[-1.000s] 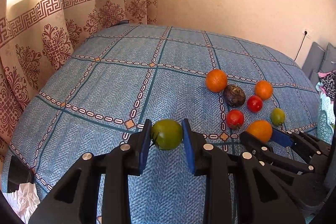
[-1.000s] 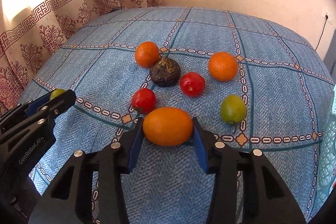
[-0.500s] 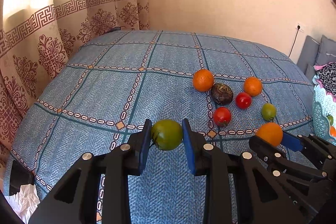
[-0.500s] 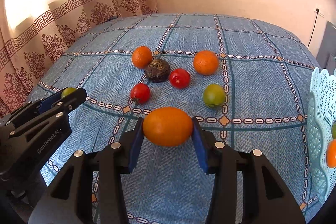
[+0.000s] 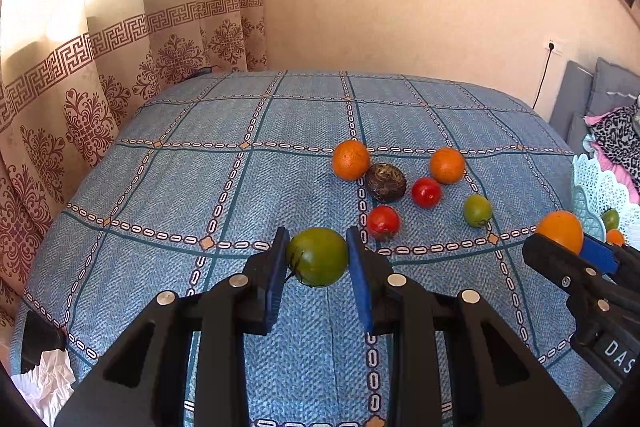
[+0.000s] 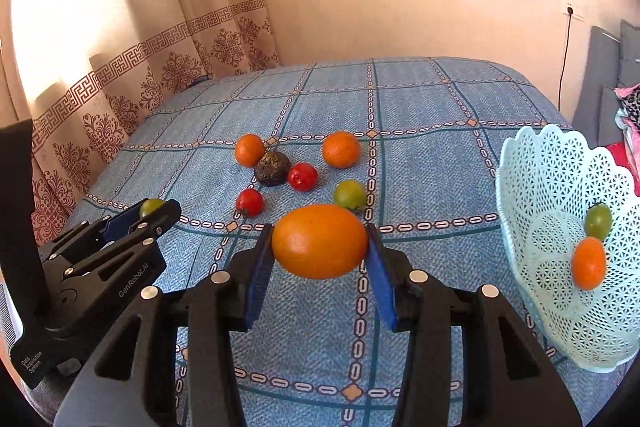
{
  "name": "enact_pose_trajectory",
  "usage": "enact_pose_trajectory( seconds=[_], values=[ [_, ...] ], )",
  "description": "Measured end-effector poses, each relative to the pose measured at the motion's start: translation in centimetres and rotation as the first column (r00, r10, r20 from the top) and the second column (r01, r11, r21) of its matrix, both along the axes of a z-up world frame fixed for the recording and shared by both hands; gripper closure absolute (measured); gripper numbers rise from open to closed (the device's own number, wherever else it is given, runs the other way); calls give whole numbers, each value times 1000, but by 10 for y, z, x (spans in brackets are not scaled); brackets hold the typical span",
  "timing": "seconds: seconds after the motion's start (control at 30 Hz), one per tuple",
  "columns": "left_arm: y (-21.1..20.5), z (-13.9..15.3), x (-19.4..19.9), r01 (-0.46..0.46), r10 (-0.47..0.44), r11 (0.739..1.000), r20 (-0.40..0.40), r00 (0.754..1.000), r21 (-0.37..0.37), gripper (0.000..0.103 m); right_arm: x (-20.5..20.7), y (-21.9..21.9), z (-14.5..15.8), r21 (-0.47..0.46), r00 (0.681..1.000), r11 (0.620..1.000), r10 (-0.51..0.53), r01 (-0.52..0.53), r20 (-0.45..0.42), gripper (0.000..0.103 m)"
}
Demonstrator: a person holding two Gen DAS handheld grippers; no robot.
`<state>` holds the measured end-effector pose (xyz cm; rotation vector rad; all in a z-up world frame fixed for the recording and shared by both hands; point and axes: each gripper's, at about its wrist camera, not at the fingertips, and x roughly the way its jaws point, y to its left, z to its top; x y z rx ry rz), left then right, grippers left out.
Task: Organize fruits
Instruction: 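Carry both fruits into the basket and open both tools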
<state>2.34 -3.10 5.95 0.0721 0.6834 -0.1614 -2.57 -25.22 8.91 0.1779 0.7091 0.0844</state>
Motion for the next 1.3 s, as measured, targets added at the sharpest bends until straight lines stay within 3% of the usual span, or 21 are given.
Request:
enact_pose_trajectory(
  seconds=[0.33,0.67,1.0,1.3],
  values=[
    [-36,32,-26,71,-73,997,81,994,27,73,-35,-47,25,23,991,994,-107,105,82,57],
    [-94,48,-43,181,-188,981,125,974,62,73,-68,-105,34,18,959,968,-252,252,128,57],
    [-147,51,-50,272,-282,958,122,952,87,73,-84,-162,28,46,920,925,-380,377,97,57],
    [-186,51,-47,371,-372,928,57,927,14,73,-85,-184,29,31,911,913,-409,408,49,57]
  ],
)
